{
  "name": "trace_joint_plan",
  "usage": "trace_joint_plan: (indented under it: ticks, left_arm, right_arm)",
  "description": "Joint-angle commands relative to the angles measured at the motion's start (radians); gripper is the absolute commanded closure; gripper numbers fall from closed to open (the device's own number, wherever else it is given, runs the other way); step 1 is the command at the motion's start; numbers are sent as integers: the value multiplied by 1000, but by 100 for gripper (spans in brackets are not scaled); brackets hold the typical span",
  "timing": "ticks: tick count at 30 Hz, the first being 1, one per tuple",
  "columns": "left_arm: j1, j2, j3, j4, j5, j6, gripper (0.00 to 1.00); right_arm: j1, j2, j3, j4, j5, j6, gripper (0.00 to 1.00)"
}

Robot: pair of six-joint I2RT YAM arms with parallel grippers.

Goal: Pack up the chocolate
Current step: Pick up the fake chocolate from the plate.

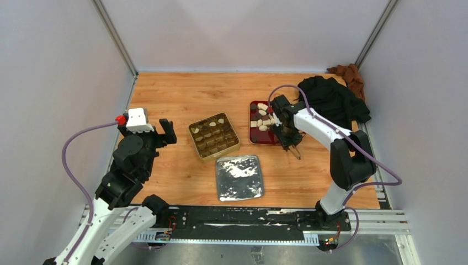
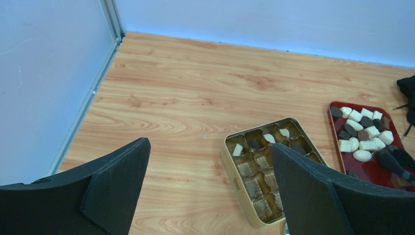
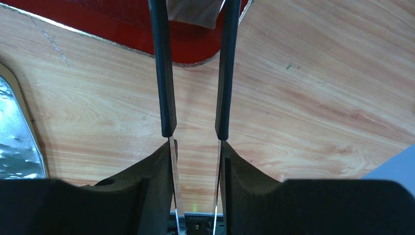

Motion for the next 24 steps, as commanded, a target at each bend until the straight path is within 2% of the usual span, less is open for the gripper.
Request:
trace_joint_plan:
  ticks: [1, 24]
  left_arm:
    - [5, 1, -11, 20, -2, 3, 0]
    - [5, -3, -11, 19, -3, 4, 0]
  right_arm:
    - [-15, 22, 30, -9, 0, -21, 59]
    - [-26, 46, 73, -29, -19, -24, 61]
